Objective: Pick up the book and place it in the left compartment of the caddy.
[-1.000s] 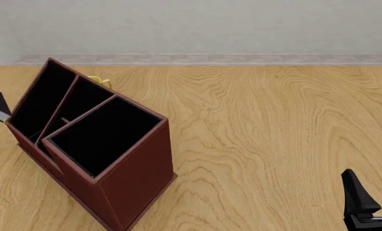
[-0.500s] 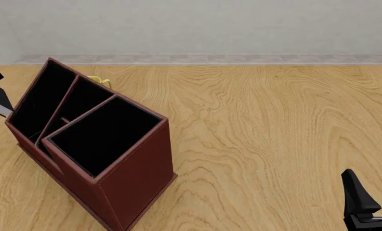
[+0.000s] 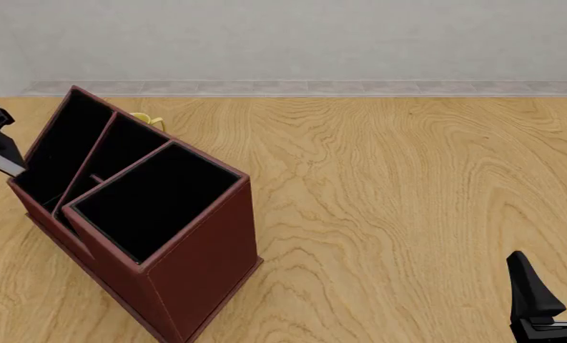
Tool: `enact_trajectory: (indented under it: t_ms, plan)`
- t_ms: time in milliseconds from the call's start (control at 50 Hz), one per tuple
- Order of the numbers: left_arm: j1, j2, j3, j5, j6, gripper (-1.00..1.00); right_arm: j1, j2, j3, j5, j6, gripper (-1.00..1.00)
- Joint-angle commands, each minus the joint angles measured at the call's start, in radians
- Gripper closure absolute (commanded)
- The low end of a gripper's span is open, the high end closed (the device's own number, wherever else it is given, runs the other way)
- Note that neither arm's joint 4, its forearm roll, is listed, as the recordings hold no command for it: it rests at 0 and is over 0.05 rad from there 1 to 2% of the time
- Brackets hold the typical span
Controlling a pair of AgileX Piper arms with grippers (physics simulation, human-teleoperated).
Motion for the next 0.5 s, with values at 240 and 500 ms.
enact_trajectory:
  t_ms: [240,500]
  plan:
    - [0.000,0.046,-0.005,-0.044,0.023,1.00,0.001,0.008,0.001,-0.010,0.000,-1.00]
    - [-0.001,0.069,-0.011,-0.058,0.024,1.00,0.001,0.009,0.001,-0.010,0.000,-1.00]
